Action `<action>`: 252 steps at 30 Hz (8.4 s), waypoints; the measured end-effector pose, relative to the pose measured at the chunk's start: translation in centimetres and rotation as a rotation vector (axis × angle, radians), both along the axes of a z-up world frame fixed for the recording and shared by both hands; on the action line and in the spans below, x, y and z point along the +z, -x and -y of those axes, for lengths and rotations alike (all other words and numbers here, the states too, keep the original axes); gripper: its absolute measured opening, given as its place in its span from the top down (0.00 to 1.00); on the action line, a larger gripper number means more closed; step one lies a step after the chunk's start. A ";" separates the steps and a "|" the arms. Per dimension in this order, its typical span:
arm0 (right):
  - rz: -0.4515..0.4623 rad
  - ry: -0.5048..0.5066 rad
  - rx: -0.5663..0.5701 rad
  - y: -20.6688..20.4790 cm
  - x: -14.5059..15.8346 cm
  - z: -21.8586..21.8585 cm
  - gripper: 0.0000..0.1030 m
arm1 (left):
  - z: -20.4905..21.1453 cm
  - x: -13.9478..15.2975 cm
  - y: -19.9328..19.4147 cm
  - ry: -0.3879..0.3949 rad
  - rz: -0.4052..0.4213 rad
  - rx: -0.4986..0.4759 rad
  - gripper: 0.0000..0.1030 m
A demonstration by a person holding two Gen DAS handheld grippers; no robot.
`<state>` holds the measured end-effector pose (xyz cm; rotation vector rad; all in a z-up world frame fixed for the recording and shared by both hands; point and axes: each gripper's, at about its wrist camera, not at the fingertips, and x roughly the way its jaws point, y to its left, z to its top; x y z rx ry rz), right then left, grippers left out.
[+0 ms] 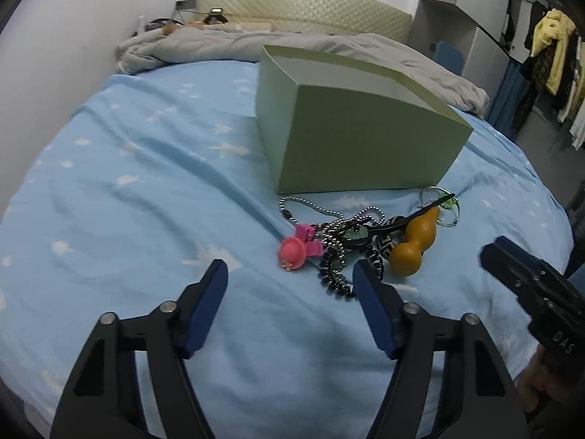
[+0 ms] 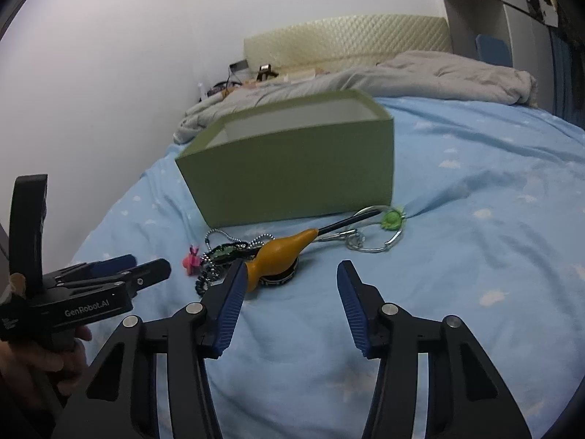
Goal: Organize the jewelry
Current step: 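Grasp the pink flower hair clip with left tool while right tool grasps yellow gourd pendant, then carry the pink clip and yellow gourd over the green box with both tools, then open the right tool dropping the gourd while left tool releases the pink clip into box, then withdraw both tools from the box back toward the jewelry pile, then grasp the black hairpin with left tool while right tool grasps silver ring with green charm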
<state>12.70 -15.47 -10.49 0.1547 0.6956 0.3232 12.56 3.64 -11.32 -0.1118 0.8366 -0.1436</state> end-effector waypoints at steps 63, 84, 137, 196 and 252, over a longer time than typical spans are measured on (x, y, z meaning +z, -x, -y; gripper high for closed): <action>0.010 0.201 -0.066 3.6 1.7 -1.0 0.71 | 0.3 1.9 2.7 0.129 0.005 -0.039 0.68; 0.163 0.167 -0.078 -3.9 9.5 -1.1 0.71 | 2.3 10.2 -5.0 0.064 0.176 -0.063 0.68; -0.009 0.146 0.035 -17.7 9.2 1.2 0.36 | 1.7 11.1 -15.2 -0.054 0.026 0.038 0.35; -0.027 0.108 0.037 4.6 1.3 0.6 0.36 | 1.1 2.3 4.6 0.100 0.068 0.022 0.41; -0.132 0.183 -0.111 -10.3 -3.4 4.4 0.97 | 13.7 -2.1 -7.6 -0.139 -0.026 -0.555 0.93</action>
